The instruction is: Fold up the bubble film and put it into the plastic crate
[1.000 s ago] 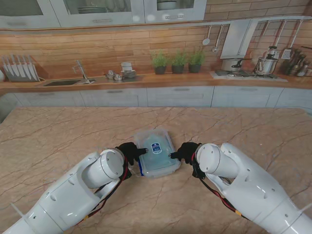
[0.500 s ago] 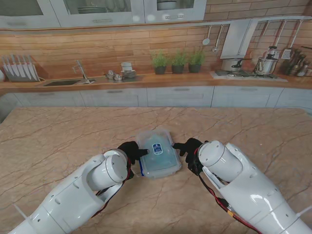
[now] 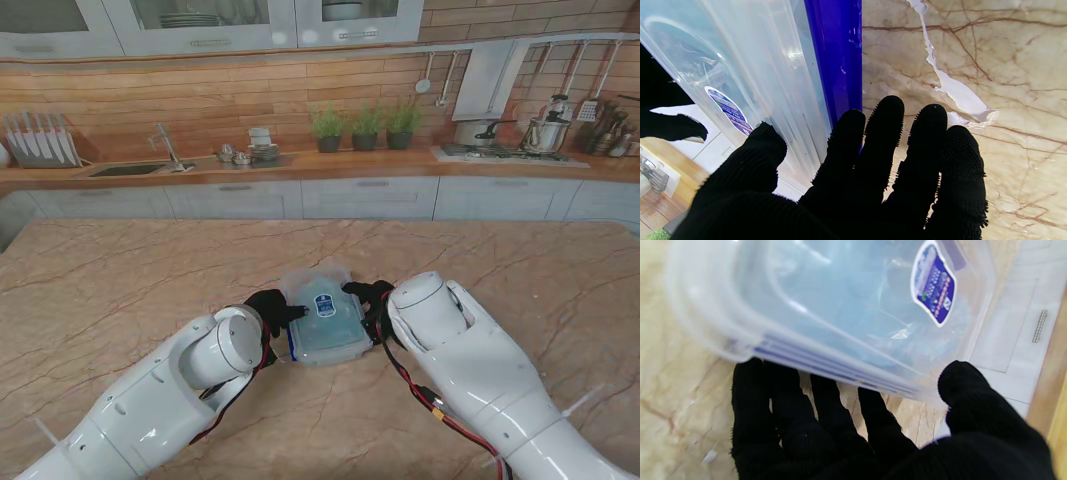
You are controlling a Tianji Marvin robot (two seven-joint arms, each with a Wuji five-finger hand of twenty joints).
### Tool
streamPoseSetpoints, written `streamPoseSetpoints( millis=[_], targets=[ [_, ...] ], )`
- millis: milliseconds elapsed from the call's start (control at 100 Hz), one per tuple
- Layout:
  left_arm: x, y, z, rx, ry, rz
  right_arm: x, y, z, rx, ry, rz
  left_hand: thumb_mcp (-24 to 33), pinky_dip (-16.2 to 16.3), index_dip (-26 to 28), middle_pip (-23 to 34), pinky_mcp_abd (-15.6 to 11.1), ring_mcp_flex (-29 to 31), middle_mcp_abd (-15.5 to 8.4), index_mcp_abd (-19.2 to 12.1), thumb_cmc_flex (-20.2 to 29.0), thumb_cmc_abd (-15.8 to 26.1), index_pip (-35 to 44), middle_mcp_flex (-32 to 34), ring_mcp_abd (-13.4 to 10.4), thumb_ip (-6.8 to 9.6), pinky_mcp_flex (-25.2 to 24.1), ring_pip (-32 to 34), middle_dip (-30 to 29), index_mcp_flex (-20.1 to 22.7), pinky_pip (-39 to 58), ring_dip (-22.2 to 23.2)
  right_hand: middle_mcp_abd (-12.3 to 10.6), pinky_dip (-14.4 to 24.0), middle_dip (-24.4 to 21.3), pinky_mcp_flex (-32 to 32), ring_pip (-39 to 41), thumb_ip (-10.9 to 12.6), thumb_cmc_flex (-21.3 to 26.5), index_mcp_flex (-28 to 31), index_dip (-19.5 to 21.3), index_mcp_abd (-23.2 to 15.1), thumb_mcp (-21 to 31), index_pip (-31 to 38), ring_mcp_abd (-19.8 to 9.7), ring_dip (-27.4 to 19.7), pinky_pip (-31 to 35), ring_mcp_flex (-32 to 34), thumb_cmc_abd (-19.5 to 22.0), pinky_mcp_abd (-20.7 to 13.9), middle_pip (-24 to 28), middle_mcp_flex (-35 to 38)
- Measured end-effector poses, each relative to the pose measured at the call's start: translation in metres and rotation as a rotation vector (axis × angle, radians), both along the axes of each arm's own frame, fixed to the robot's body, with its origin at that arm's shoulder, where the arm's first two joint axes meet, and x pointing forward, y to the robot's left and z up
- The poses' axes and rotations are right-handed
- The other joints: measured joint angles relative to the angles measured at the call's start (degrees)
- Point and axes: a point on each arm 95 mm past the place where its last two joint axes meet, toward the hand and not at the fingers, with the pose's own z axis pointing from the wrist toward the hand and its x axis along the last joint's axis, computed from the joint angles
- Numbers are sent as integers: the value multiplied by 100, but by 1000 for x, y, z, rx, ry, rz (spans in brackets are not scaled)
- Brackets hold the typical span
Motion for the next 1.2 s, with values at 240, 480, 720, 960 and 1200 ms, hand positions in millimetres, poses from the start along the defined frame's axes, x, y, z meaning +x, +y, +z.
streamPoseSetpoints(
  millis=[240, 480, 720, 960, 1200],
  targets=[
    [0, 2, -1, -12, 1, 4, 7, 16, -3, 36, -7, -112, 24, 0, -103, 0, 0, 0, 0, 1, -3, -54, 46, 0, -1, 0, 0, 0, 0, 1, 0, 0, -171, 8, 204, -27, 330, 21, -3, -600, -85, -293, 334, 321, 379, 254, -43, -154, -354, 311, 593, -706],
    [-1, 5, -2, -15, 2, 8, 10, 18, -9, -37, -26, -107, 103, 0, -113, 0, -1, 0, 0, 1, -62, -54, 46, 0, -1, -55, -2, 0, 0, -1, 0, 0, -262, 136, 386, 354, 1937, -58, -111, -892, -414, -400, 700, 517, 29, 897, 884, 134, -807, 185, 1627, -846],
    [0, 5, -2, -20, 16, -2, 5, 15, -12, -91, -73, -119, 139, 0, -114, 0, -2, 0, 0, -4, -66, -54, 46, 0, -3, -106, -27, 0, 0, -7, 0, 0, -263, 132, 392, 590, 2659, -83, -410, -970, -764, -479, 676, 861, -255, 1279, 1167, 793, -1350, 32, 1831, -712],
    [0, 3, -3, -23, 16, -10, 2, 12, -15, -137, -95, -50, 178, 0, -136, 0, -4, -2, -2, -104, -118, -54, 46, 0, -3, -119, -67, -7, 0, -19, 0, 0, 674, 62, 260, 1010, 4189, -210, -296, 2406, -971, 277, 822, 1047, -497, 1234, 1743, 2056, -1133, -432, 809, 1657],
    [-3, 1, -5, -40, 11, -16, -2, 13, -8, -306, -197, 153, 281, 0, -154, 0, -4, -4, 24, 200, -118, 45, 47, 0, -2, -112, -73, -8, 0, -51, 0, 0, 823, 62, 190, 1529, 5292, -229, -253, 3228, -336, 839, 855, 1360, -701, 1239, 2249, 3391, -451, -519, 1003, 2972]
  ],
)
